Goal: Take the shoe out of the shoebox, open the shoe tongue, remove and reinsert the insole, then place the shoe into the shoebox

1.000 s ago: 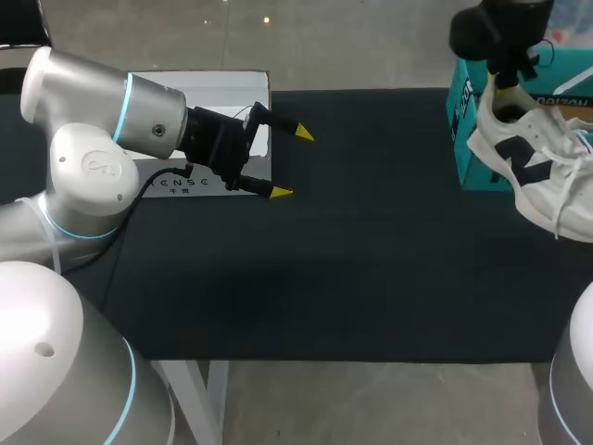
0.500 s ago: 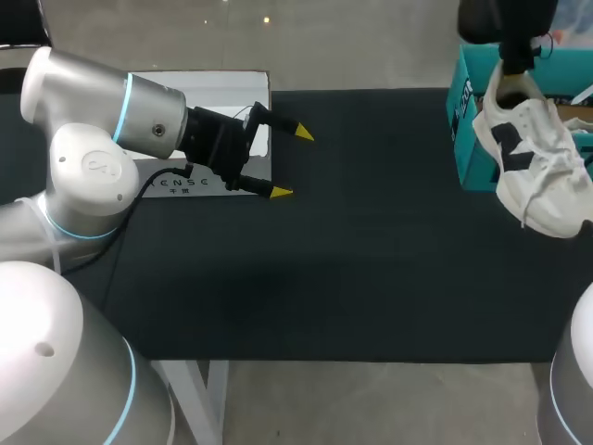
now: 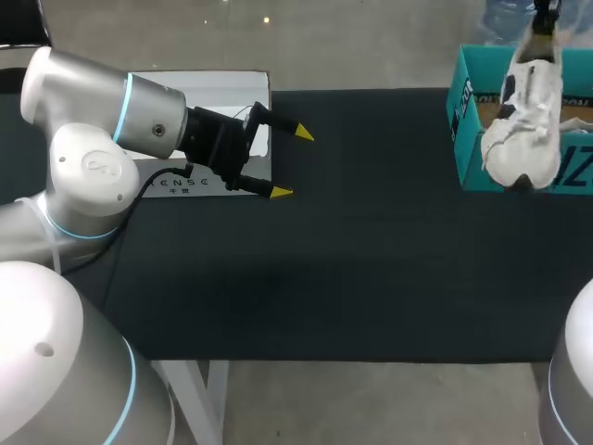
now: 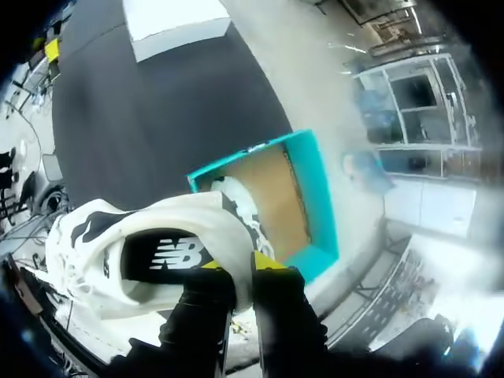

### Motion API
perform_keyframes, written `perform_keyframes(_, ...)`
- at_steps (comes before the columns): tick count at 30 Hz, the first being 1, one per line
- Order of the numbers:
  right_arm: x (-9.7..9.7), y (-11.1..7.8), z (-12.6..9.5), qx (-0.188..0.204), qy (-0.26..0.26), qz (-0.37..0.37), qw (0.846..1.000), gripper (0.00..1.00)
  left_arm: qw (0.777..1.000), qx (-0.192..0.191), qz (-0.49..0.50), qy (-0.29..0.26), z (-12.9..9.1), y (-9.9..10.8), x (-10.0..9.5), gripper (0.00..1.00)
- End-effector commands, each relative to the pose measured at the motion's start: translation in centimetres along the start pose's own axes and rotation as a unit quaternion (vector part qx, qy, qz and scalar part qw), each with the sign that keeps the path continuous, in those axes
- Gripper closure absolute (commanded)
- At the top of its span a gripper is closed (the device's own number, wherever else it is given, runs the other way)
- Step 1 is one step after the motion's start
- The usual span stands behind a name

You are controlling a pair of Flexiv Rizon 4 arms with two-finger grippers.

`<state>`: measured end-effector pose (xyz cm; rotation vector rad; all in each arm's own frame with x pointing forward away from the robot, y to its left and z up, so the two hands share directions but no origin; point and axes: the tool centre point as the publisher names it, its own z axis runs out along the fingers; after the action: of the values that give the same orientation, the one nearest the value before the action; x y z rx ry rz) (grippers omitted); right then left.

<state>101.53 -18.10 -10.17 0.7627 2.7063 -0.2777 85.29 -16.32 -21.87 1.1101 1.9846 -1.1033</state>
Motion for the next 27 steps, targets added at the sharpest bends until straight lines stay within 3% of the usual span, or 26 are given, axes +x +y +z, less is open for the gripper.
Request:
perform_keyframes(1,-4.2,-0.5,2.4,-0.039,0.123,0.229,0.965,1.0,1.0,0.0,0.0,0.001,0.0,0.0,0.0,0.0)
perform_keyframes(23,-4.2,-0.5,2.4,-0.039,0.123,0.229,0.965,1.0,1.0,0.0,0.0,0.001,0.0,0.0,0.0,0.0)
perform_keyframes(25,-5.5,-1.4,3.0,-0.019,0.078,0.289,0.954,1.0,1.0,0.0,0.0,0.001,0.0,0.0,0.0,0.0)
perform_keyframes(27,-6.9,-2.3,3.3,-0.018,0.054,0.364,0.929,1.0,1.0,0.0,0.0,0.001,0.0,0.0,0.0,0.0)
